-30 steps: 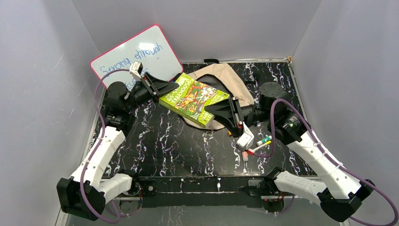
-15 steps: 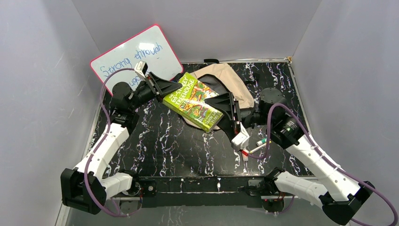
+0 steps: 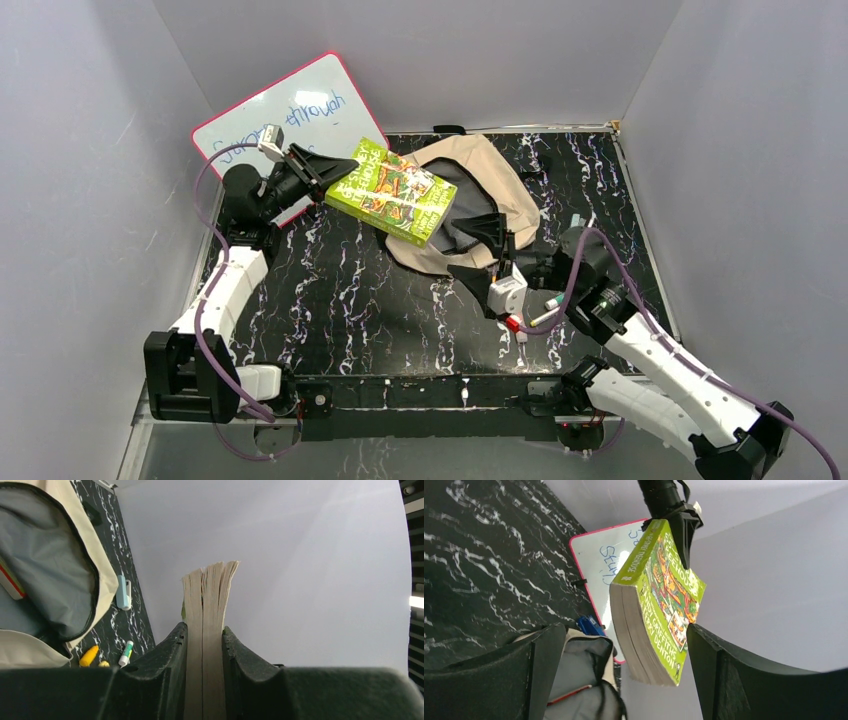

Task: Pack the student bag
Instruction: Pick up the book from the center of the board.

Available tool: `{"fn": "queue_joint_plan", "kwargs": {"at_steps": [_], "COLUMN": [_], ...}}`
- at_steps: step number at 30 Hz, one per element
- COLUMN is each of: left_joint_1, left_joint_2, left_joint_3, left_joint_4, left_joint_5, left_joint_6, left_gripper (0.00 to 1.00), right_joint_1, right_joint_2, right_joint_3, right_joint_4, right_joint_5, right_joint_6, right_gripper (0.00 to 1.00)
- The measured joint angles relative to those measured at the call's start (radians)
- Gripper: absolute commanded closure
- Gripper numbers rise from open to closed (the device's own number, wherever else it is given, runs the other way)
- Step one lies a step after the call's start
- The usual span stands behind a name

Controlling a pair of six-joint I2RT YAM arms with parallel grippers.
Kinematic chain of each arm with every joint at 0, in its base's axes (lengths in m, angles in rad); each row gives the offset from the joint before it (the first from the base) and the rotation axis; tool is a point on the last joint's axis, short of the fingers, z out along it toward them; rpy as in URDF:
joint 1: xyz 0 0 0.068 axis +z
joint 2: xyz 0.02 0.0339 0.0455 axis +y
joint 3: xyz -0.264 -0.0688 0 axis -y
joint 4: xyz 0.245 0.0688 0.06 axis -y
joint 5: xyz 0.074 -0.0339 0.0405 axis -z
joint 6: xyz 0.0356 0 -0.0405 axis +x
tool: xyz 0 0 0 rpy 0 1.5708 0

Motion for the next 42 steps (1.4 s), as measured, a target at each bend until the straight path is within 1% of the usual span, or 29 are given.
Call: {"fn": "queue_joint_plan", "kwargs": {"at_steps": [3, 6, 8, 11, 13, 16, 18, 20, 23, 26, 27, 36, 38, 39, 42], "left_joint_1": [0.012, 0.015, 0.017, 0.019, 0.021, 0.023, 0.023, 0.024, 0.024, 0.024, 0.024, 0.024, 0.024, 0.024, 0.024], "left_joint_2": [0.014, 0.016, 0.016, 0.016, 0.016, 0.016, 0.016, 0.016, 0.016, 0.016, 0.016, 0.016, 0.016, 0.016, 0.016], "left_joint_3": [0.000, 0.000, 0.000, 0.000, -0.003, -0.020, -0.034, -0.042, -0.046, -0.047, -0.047, -0.064, -0.072, -0.076, -0.082], "left_joint_4": [0.026, 0.054, 0.077, 0.117, 0.146, 0.199, 0.224, 0.243, 0.273, 0.307, 0.325, 0.364, 0.365, 0.367, 0.366], "left_joint_5": [-0.016, -0.032, -0.044, -0.074, -0.098, -0.143, -0.170, -0.191, -0.210, -0.223, -0.227, -0.230, -0.230, -0.230, -0.230], "left_joint_6": [0.026, 0.062, 0.090, 0.128, 0.151, 0.183, 0.204, 0.219, 0.230, 0.233, 0.233, 0.220, 0.214, 0.212, 0.206], "left_gripper": [1.00, 1.00, 1.00, 1.00, 1.00, 1.00, 1.00, 1.00, 1.00, 1.00, 1.00, 1.00, 1.00, 1.00, 1.00], "right_joint_1": [0.000, 0.000, 0.000, 0.000, 0.000, 0.000, -0.001, -0.007, -0.031, -0.059, -0.071, -0.076, -0.076, -0.076, -0.076], "right_joint_2": [-0.037, -0.011, 0.017, 0.042, 0.043, 0.043, 0.048, 0.065, 0.146, 0.280, 0.365, 0.551, 0.577, 0.589, 0.618], "right_joint_3": [-0.085, -0.095, -0.088, -0.084, -0.079, -0.074, -0.075, -0.085, -0.095, -0.100, -0.106, -0.083, -0.065, -0.056, -0.040], "right_joint_4": [0.164, 0.282, 0.311, 0.316, 0.282, 0.236, 0.227, 0.262, 0.368, 0.488, 0.560, 0.820, 0.857, 0.875, 0.916], "right_joint_5": [0.098, 0.285, 0.411, 0.616, 0.743, 0.884, 0.937, 0.948, 0.905, 0.827, 0.777, 0.610, 0.583, 0.571, 0.549], "right_joint_6": [0.261, 0.611, 0.822, 1.170, 1.403, 1.732, 1.926, 2.082, 2.244, 2.378, 2.451, 2.553, 2.567, 2.573, 2.588], "right_gripper": [0.01, 0.01, 0.04, 0.08, 0.11, 0.13, 0.09, 0.02, 0.01, 0.01, 0.01, 0.02, 0.05, 0.09, 0.27]}}
